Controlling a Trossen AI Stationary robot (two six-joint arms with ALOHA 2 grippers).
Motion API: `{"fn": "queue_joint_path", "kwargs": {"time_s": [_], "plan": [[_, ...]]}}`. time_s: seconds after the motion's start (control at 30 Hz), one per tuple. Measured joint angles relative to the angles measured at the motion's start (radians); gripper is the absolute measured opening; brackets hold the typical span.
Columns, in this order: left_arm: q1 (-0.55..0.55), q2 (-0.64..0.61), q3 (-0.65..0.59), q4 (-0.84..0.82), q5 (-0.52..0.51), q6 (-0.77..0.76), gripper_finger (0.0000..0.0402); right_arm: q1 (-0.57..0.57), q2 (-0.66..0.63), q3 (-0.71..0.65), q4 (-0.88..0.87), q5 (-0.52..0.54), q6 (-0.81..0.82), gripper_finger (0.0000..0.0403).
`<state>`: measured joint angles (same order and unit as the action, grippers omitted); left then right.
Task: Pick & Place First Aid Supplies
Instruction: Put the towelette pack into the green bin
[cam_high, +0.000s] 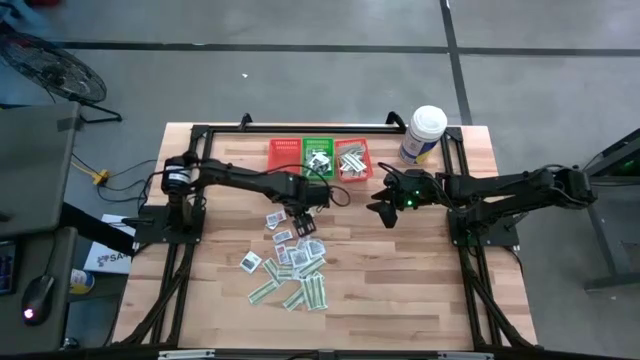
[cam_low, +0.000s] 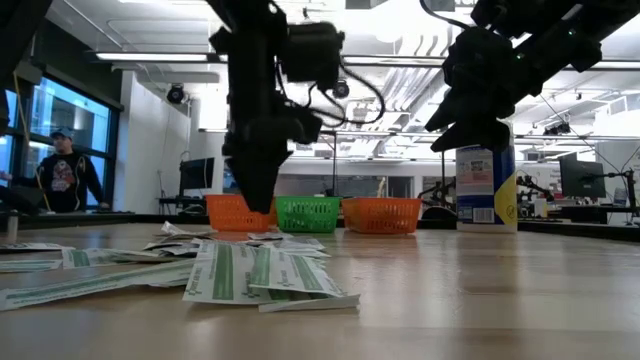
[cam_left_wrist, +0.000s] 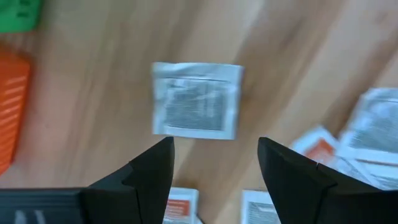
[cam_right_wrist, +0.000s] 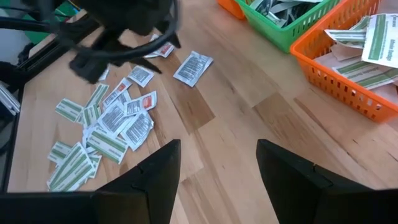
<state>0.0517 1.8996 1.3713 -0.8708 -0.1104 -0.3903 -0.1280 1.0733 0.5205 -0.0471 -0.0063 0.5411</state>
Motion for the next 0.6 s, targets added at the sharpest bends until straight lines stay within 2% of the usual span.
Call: {"fn": "queue_joint_path", "kwargs": {"time_s": [0.27, 0.4, 0.6], "plan": [[0.071, 0.0, -0.063, 0.117, 0.063, -0.001, 0.0225, 0.0, 0.0, 0.0, 0.0, 0.001, 0.001, 0.0204], [0.088, 0.0, -0.08, 0.139, 0.025, -0.004, 0.0225, 0.0, 0.0, 0.0, 0.0, 0.003, 0.001, 0.0204], [0.093, 0.0, -0.103, 0.18, 0.023, -0.003, 0.0225, 0.0, 0.0, 0.0, 0.0, 0.007, 0.012, 0.0204]]}}
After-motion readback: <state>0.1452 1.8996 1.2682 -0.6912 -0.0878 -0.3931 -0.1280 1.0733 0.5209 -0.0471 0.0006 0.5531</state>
